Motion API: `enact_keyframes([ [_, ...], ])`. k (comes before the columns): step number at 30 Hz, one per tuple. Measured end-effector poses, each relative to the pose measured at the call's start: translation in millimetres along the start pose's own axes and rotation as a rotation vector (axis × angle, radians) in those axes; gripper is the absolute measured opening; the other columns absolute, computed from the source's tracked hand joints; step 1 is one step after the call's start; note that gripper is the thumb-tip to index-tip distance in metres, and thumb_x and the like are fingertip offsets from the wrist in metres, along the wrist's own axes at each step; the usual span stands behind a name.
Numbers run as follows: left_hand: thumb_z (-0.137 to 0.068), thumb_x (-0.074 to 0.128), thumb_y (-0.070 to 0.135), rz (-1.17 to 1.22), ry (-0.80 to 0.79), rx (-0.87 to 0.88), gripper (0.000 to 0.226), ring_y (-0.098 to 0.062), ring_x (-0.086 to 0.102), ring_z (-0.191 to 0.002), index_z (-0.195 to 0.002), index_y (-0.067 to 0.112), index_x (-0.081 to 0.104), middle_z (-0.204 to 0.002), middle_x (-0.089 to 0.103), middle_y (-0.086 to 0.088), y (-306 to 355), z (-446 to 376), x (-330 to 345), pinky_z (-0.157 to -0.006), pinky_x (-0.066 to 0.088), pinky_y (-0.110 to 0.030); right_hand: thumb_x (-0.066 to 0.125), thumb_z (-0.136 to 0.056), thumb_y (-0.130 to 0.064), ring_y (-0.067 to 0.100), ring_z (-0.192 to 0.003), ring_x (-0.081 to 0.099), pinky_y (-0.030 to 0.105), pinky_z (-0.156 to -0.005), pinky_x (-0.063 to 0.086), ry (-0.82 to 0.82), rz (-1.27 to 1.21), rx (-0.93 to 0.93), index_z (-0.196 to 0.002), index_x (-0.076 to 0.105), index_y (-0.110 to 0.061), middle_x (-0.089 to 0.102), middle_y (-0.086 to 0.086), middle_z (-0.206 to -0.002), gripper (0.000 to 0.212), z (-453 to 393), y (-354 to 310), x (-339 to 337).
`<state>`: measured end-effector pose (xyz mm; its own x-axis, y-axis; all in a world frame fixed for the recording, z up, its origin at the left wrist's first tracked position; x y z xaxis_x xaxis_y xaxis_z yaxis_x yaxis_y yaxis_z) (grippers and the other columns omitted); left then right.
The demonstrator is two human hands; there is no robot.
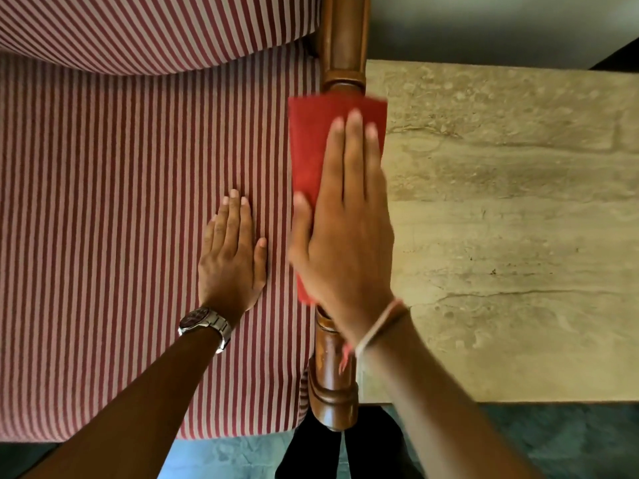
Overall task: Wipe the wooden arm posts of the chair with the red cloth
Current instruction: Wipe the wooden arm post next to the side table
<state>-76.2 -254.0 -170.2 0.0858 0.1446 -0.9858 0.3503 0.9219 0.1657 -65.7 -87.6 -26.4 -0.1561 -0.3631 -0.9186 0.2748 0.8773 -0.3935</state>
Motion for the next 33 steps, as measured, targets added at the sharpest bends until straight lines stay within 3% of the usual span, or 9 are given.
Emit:
enact_keyframes([
  [4, -0.106, 0.020, 0.037, -0.014, -0.004, -0.001, 0.062, -0.028, 0.017, -0.157, -0.158, 0.003, 0.019, -0.167, 0.020, -0.019, -0.4, 1.1, -0.4, -0.128, 0.019, -0.046, 0.036, -0.106, -0.033, 0.031, -0.161, 0.008, 0.048, -0.130, 0.018, 0.041, 0.024, 0.014, -0.162, 0.014, -0.003, 0.012, 0.017, -0.172, 0.068, -45.6, 0.3, -0.7],
  [10, -0.105, 0.017, 0.038, -0.002, -0.021, -0.010, 0.064, -0.029, 0.017, -0.157, -0.158, 0.002, 0.020, -0.167, 0.019, -0.020, 0.8, 0.3, -2.3, -0.128, 0.019, -0.047, 0.031, -0.108, -0.031, 0.027, -0.162, 0.002, 0.047, -0.132, 0.018, -0.048, 0.013, -0.028, -0.163, 0.011, -0.006, 0.007, 0.014, -0.173, 0.064, 76.8, -0.4, -2.6],
  [14, -0.104, 0.025, 0.036, -0.001, -0.028, 0.001, 0.065, -0.030, 0.017, -0.156, -0.158, 0.001, 0.020, -0.167, 0.020, -0.020, 0.4, 1.2, -1.8, -0.127, 0.020, -0.048, 0.039, -0.103, -0.026, 0.031, -0.161, 0.007, 0.047, -0.133, 0.011, 0.003, 0.034, -0.053, -0.163, 0.015, -0.006, 0.013, 0.015, -0.173, 0.067, -6.7, -2.9, 1.6],
  [17, -0.104, 0.022, 0.037, 0.017, -0.037, -0.016, 0.064, -0.029, 0.017, -0.157, -0.158, 0.002, 0.019, -0.167, 0.019, -0.020, 2.6, 0.2, -4.3, -0.128, 0.019, -0.048, 0.040, -0.101, -0.025, 0.032, -0.161, 0.007, 0.049, -0.131, 0.016, 0.023, 0.046, -0.002, -0.162, 0.014, -0.005, 0.012, 0.016, -0.173, 0.069, -55.6, -0.8, -1.4],
  [23, -0.105, 0.020, 0.038, -0.001, -0.034, -0.021, 0.063, -0.028, 0.016, -0.157, -0.158, 0.003, 0.018, -0.167, 0.019, -0.019, 1.4, 0.3, -4.4, -0.128, 0.019, -0.046, 0.035, -0.107, -0.029, 0.028, -0.162, 0.001, 0.048, -0.131, 0.018, -0.050, 0.011, 0.005, -0.163, 0.010, -0.007, 0.007, 0.014, -0.174, 0.065, 59.0, -3.5, -3.3],
  [27, -0.104, 0.029, 0.034, -0.008, -0.035, 0.006, 0.064, -0.029, 0.016, -0.157, -0.158, 0.002, 0.019, -0.167, 0.018, -0.020, 0.3, 0.1, -2.6, -0.127, 0.020, -0.048, 0.039, -0.099, -0.024, 0.032, -0.161, 0.006, 0.047, -0.132, 0.010, -0.015, 0.050, -0.027, -0.163, 0.014, -0.006, 0.012, 0.015, -0.173, 0.071, -6.9, -4.4, 0.7],
  [30, -0.105, 0.025, 0.034, 0.012, -0.034, -0.010, 0.062, -0.030, 0.018, -0.156, -0.157, 0.001, 0.021, -0.167, 0.020, -0.020, 0.9, -0.2, -6.1, -0.126, 0.022, -0.050, 0.041, -0.099, -0.024, 0.033, -0.161, 0.008, 0.050, -0.131, 0.016, 0.020, 0.043, 0.002, -0.162, 0.014, -0.004, 0.012, 0.016, -0.173, 0.072, -56.6, -2.7, -2.2],
  [33, -0.104, 0.025, 0.033, 0.021, -0.040, -0.003, 0.062, -0.032, 0.021, -0.155, -0.156, 0.000, 0.023, -0.166, 0.022, -0.022, 3.8, -1.2, -10.0, -0.125, 0.025, -0.052, 0.035, -0.106, -0.029, 0.031, -0.162, 0.003, 0.050, -0.131, 0.019, -0.003, -0.026, 0.042, -0.163, 0.010, -0.005, 0.007, 0.015, -0.173, 0.066, -0.3, -2.6, -2.5],
])
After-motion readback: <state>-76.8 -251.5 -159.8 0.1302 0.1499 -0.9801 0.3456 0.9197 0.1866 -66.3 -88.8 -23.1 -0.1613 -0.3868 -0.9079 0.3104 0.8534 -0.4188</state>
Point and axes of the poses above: each hand's wrist, its own z-axis away from the middle knuckle, its own x-axis out of the palm, y = z × x, the point moved 2 cm from there along -z, towards the middle knuckle
